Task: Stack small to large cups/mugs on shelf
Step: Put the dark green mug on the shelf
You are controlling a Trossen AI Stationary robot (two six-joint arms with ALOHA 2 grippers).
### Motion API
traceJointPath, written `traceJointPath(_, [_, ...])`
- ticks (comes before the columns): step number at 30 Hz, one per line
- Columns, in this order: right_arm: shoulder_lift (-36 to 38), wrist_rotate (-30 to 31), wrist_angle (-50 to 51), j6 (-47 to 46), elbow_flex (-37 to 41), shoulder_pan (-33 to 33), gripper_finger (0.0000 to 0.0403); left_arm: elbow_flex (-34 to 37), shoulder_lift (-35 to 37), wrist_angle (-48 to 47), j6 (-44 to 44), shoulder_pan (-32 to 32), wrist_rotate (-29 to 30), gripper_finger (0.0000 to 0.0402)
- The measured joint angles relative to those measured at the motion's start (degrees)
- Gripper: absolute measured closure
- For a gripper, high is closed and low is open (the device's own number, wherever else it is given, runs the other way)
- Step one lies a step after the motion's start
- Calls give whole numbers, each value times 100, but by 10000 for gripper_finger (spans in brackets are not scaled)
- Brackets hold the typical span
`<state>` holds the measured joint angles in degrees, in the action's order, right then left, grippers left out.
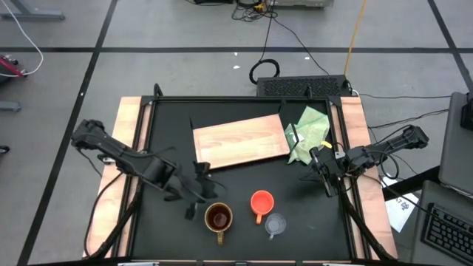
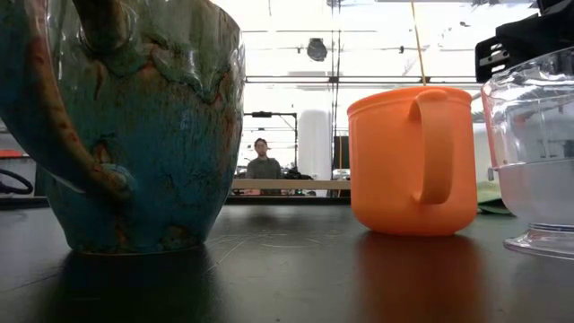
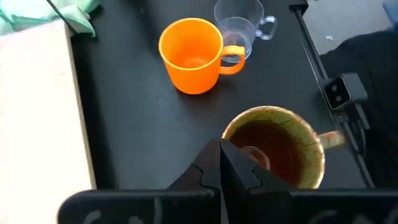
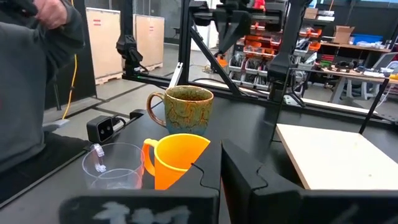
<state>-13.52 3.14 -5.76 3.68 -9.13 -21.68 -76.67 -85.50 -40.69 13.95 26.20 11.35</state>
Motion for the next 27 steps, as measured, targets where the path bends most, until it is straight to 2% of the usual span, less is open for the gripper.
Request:
traceJointPath(2, [2, 0, 0, 0, 0, 1, 403, -268, -250, -157, 143, -30, -11, 401])
traceJointPath(9, [1, 1, 0, 9, 0, -1, 403, -840, -992, -569, 183, -176, -741, 399])
traceJointPath(16, [2, 0, 0, 20, 0, -1, 403, -1097, -1286, -1059, 410, -354, -865, 378])
traceJointPath(20, [2, 2, 0, 21, 0, -1, 403, -1097, -1282, -1064, 462, -437, -1070, 350])
traceJointPath(27, [2, 2, 2, 22, 0, -1, 403, -1097, -1282, -1121, 484, -462, -1247, 271])
